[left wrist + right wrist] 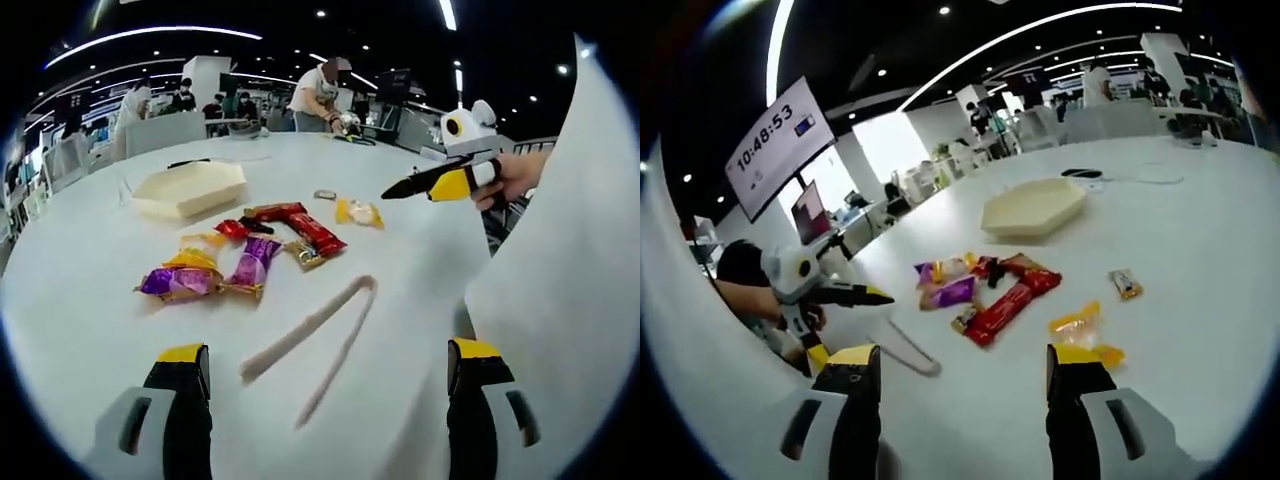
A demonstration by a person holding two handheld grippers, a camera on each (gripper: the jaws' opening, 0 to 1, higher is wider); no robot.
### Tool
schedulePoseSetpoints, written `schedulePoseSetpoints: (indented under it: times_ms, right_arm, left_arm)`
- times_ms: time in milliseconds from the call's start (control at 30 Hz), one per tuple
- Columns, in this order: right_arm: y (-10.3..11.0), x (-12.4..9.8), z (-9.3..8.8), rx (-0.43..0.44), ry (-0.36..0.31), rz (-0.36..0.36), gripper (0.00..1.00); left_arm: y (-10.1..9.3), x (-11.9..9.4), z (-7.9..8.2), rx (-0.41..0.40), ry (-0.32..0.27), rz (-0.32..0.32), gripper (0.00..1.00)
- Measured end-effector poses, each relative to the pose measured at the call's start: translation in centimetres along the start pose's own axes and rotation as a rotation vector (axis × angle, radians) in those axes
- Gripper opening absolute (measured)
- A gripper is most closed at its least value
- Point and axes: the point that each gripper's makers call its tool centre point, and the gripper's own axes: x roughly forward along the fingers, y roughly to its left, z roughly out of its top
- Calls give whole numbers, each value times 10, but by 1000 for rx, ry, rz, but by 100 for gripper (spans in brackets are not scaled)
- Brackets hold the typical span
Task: Place the target food into the container with the food tongs after gripping and lifting it, then release it inside without dropping or visibly crushing the food.
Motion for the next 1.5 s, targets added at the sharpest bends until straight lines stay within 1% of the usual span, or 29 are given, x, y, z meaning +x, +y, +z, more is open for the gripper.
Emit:
schedulePoseSetpoints:
  times_ms: [100,200,300,433,567,833,900,967,1000,1033,1067,1100,1167,1267,1400,1500]
  right_arm:
    - [1,1,0,-7,4,2,67]
    - [1,2,0,-11,11,1,66]
    - [1,3,-1,-7,15,1,66]
    - [-1,3,-1,-8,19,-4,64]
    - [-3,4,2,-5,10,-10,64]
    - [1,5,1,-2,16,-5,63]
    - [2,5,0,-3,18,-4,62]
    - [0,5,-2,-29,29,-10,61]
    - [0,4,-3,-35,30,-11,61]
    - [0,4,-3,-36,30,-11,61]
    - [0,4,-3,-41,30,-12,61]
    - [0,4,-3,-42,30,-13,61]
    - [0,3,-4,-37,30,-14,61]
    - [-1,3,-4,-31,32,-16,61]
    - [0,4,-5,-32,33,-15,61]
    - [1,5,-4,-34,33,-14,61]
  left_arm:
    - [-2,1,-2,9,8,-8,99]
    - [-6,4,-7,37,35,-27,99]
    - [-11,6,-8,46,40,-46,99]
    - [-9,10,-14,65,61,-42,99]
    - [-8,10,-14,88,57,-36,96]
    - [1,9,-16,134,52,10,78]
    - [3,10,-16,142,42,37,73]
    - [9,10,-16,178,47,81,67]
    - [8,10,-9,168,16,89,65]
    - [7,7,-14,150,46,90,64]
    - [9,6,-10,172,33,97,63]
    - [9,4,-10,163,33,103,61]
    - [8,2,-6,161,10,108,59]
    - [12,-1,-4,152,9,124,54]
    - [16,-4,-5,139,3,142,47]
    - [16,-4,-9,137,5,146,45]
